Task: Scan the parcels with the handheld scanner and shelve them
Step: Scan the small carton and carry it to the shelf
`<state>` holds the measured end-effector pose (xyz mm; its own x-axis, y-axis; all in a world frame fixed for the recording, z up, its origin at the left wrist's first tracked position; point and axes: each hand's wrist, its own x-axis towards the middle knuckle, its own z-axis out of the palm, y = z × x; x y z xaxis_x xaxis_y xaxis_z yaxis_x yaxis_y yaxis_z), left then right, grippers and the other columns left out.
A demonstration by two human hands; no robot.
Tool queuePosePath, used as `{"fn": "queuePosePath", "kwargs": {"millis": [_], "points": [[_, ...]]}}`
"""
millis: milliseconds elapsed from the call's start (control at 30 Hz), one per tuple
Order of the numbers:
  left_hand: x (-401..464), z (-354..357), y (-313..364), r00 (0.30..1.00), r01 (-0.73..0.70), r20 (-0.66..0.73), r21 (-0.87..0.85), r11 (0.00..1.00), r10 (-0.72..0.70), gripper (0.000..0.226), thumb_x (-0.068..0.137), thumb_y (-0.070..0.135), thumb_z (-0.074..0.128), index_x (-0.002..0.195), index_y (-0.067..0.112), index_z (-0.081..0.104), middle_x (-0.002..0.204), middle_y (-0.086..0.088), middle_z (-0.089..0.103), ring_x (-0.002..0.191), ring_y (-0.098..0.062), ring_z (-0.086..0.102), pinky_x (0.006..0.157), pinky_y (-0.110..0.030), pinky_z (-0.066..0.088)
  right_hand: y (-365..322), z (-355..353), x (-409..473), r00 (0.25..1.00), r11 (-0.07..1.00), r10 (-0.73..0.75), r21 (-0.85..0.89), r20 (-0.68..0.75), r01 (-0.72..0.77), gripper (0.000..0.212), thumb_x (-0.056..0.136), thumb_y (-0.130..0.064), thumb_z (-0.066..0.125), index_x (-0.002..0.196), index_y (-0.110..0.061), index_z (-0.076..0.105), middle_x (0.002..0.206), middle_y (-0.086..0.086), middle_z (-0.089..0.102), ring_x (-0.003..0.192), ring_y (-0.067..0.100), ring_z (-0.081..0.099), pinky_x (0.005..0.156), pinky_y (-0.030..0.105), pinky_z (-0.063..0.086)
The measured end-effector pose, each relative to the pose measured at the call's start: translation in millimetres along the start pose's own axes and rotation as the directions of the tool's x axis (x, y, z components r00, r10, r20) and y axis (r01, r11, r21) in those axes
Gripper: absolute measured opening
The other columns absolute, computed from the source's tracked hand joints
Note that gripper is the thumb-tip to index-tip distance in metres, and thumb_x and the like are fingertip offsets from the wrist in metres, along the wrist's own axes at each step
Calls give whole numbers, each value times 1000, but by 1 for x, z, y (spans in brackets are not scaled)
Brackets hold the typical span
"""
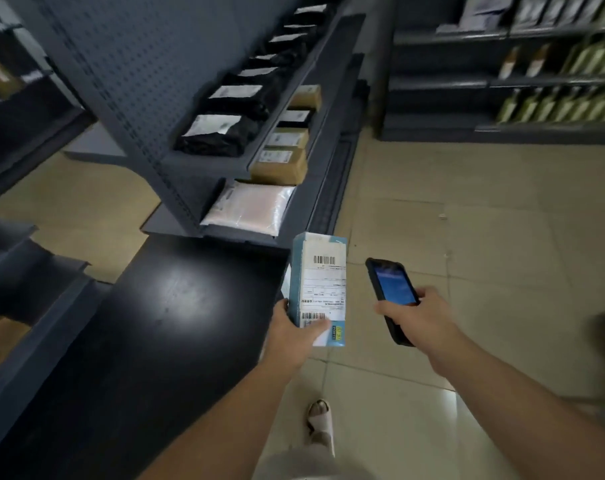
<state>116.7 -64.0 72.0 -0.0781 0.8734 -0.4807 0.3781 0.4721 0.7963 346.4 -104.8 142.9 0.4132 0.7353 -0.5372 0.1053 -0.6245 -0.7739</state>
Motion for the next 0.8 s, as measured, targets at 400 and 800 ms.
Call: {"fn": "queuePosePath", "kwargs": {"millis": [400, 800], "points": [[176, 70, 123, 967, -29, 256, 129, 991, -4, 64, 86, 46, 83, 135, 24, 49, 110, 15, 66, 97, -4, 65, 69, -23, 51, -80, -27, 145, 977, 992, 109, 86, -185, -95, 67, 65, -39, 94, 116, -21, 55, 101, 6, 69, 84, 25, 73, 75, 43, 65], [325, 166, 237, 931, -88, 364, 193, 977, 12, 61, 84, 54, 83, 132, 28, 56, 116, 11, 72, 103, -11, 69, 77, -31, 54, -147, -86, 285, 931, 975, 177, 184, -319, -123, 64, 72, -34, 91, 121, -17, 54, 99, 4, 67, 84, 22, 71, 73, 39, 62]]}}
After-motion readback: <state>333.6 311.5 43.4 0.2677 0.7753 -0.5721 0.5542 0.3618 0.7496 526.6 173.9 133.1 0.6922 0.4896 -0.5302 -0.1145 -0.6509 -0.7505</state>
